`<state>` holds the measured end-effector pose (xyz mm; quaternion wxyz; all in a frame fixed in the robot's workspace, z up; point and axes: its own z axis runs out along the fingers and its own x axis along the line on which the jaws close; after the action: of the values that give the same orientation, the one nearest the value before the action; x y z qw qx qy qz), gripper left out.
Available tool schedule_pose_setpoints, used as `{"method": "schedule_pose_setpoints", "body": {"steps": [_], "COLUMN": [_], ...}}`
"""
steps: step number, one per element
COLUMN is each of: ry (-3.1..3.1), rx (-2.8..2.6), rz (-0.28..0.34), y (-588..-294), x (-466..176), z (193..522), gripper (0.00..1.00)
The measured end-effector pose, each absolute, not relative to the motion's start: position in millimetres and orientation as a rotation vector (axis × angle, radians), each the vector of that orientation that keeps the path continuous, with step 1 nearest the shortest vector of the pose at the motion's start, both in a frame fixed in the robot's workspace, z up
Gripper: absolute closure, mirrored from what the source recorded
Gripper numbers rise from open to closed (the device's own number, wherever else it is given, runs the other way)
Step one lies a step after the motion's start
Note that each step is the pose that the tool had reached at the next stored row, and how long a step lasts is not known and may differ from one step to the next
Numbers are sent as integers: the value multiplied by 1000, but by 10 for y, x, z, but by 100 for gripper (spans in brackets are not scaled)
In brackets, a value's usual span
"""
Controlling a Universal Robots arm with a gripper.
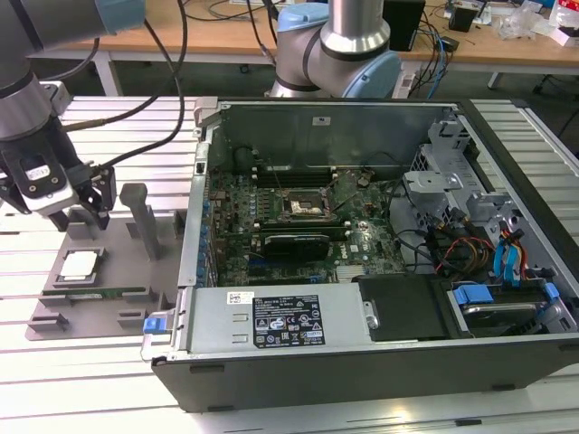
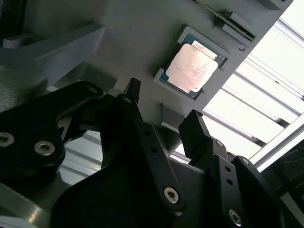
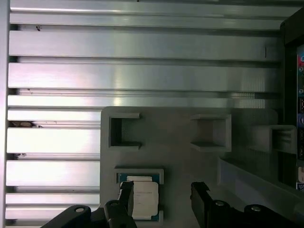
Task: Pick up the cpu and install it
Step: 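Pick up the cpu and move it towards the insertion slot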
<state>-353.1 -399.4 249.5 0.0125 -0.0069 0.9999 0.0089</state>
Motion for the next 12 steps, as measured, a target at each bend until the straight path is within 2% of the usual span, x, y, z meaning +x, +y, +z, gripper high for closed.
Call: {"method": "schedule_pose_setpoints", "body": {"steps": [12], "ry": [3116], "rx": [-21], "rz": [28], "y": [-3994], "x": [-3530], "z": [2351], "gripper": [40]}}
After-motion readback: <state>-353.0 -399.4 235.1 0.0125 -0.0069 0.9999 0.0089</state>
